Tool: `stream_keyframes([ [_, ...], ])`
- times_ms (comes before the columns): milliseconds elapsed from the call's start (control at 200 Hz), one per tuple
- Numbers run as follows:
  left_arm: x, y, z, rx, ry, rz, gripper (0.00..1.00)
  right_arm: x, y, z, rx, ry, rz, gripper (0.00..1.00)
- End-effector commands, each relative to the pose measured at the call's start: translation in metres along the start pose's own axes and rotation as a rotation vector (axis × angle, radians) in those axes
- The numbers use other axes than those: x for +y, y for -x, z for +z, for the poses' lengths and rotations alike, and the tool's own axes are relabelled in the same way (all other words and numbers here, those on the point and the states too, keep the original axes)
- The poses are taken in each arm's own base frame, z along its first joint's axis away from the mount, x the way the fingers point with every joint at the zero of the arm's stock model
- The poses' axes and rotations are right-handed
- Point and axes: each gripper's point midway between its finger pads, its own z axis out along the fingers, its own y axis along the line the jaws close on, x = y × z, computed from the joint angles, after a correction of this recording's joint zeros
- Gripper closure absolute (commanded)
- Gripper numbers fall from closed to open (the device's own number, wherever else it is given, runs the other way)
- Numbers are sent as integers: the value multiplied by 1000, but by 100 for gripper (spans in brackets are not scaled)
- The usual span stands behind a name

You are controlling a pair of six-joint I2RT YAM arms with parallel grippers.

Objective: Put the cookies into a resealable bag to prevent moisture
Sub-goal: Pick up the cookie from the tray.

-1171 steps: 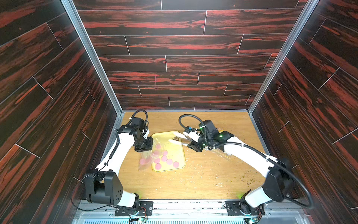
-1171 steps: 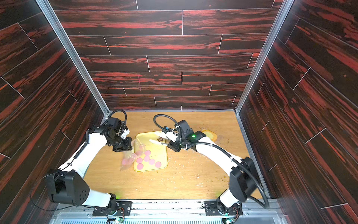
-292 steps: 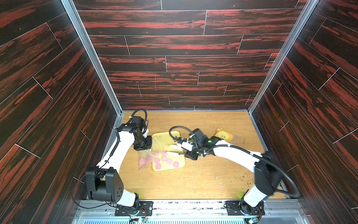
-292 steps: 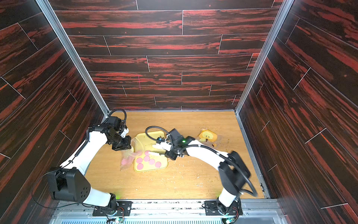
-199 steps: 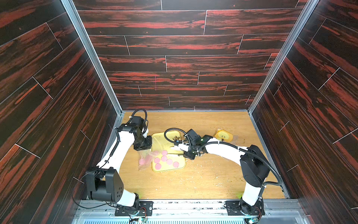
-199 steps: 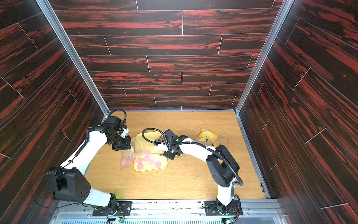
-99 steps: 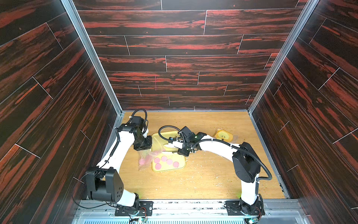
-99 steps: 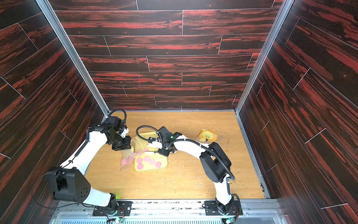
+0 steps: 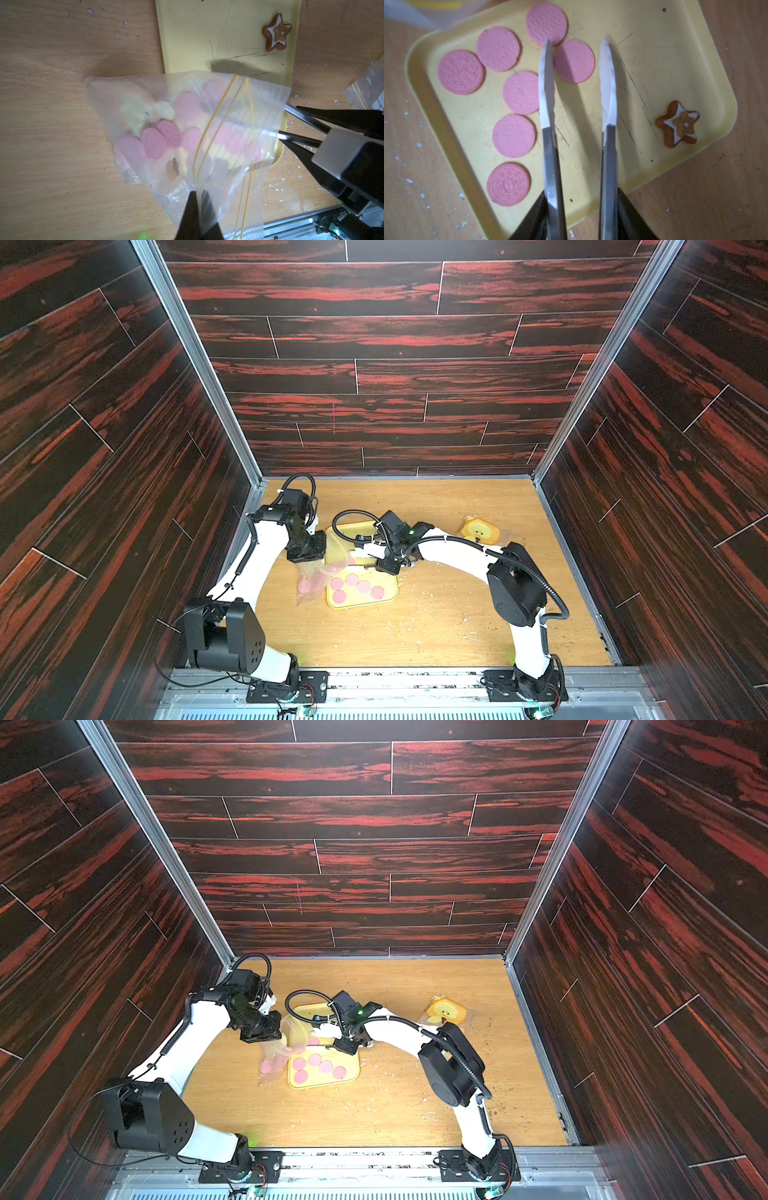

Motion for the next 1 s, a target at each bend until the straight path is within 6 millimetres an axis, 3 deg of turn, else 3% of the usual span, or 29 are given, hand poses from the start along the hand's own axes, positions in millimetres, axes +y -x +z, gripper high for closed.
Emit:
stream_keyframes([
  [0,1,-4,-5,6,-1,16,100,3,-4,12,40,14,-16,53],
  [220,0,-3,-3,12,-7,16,100,-3,-14,11,94,-39,-28,56],
  [411,-1,-2,-4,8,-7,19,100,-5,-6,-8,37,-58,-13,57],
  [666,-1,-2,-3,11,-8,18,100,-15,-10,-53,-43,-112,57,57],
  [842,0,-2,-2,13,-7,18,100,-17,-13,-97,-157,-123,110,57],
  [997,0,-2,0,17,-9,17,100,-5,-1,-137,-291,-85,104,57],
])
